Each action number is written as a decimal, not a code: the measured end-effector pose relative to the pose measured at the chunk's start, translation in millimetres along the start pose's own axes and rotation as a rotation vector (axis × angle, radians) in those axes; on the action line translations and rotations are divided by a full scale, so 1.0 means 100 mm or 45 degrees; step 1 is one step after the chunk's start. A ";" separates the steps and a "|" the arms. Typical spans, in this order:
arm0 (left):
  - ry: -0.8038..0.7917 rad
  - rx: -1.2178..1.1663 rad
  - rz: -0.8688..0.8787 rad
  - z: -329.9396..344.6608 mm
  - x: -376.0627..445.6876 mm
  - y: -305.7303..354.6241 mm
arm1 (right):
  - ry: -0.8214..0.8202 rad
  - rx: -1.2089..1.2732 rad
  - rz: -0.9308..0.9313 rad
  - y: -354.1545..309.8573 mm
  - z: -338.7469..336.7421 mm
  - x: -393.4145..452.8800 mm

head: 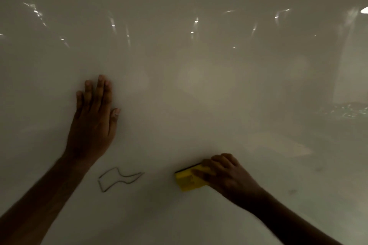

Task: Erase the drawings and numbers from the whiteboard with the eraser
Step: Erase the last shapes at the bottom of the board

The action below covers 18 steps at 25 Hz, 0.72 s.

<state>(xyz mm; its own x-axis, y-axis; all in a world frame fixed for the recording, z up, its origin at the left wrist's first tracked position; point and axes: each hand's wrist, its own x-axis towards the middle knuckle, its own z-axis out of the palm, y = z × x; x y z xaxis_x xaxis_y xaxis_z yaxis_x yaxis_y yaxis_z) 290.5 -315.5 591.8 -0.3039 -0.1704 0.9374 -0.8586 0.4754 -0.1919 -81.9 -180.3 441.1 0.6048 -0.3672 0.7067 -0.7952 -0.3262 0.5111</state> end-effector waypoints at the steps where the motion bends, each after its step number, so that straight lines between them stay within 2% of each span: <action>1: -0.002 0.005 0.001 -0.01 -0.02 -0.06 | 0.003 -0.020 0.032 0.08 -0.05 -0.02; 5: 0.011 0.011 0.018 0.00 -0.04 -0.10 | 0.140 0.020 0.320 0.31 -0.26 0.51; 7: -0.007 -0.004 0.024 -0.02 -0.03 -0.12 | 0.197 0.063 0.376 0.23 -0.26 0.91; 11: 0.000 -0.016 0.074 -0.06 -0.04 -0.25 | 0.193 0.099 0.255 -0.26 0.00 1.29; 14: 0.020 -0.017 0.008 -0.12 -0.09 -0.48 | 0.103 0.078 0.037 -0.53 0.21 0.91; 16: 0.021 0.004 -0.019 -0.18 -0.17 -0.69 | 0.022 0.053 -0.044 -0.48 0.21 0.60; 18: 0.023 0.024 -0.003 -0.18 -0.26 -0.84 | 0.019 0.028 0.005 -0.28 0.08 0.50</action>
<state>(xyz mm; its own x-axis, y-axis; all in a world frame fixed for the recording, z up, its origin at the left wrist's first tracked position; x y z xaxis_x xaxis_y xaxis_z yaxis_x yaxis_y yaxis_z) 378.1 -335.4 588.5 -0.2948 -0.1558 0.9428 -0.8669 0.4585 -0.1953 -29.6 -196.2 458.4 0.6006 -0.3558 0.7160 -0.7965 -0.3440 0.4972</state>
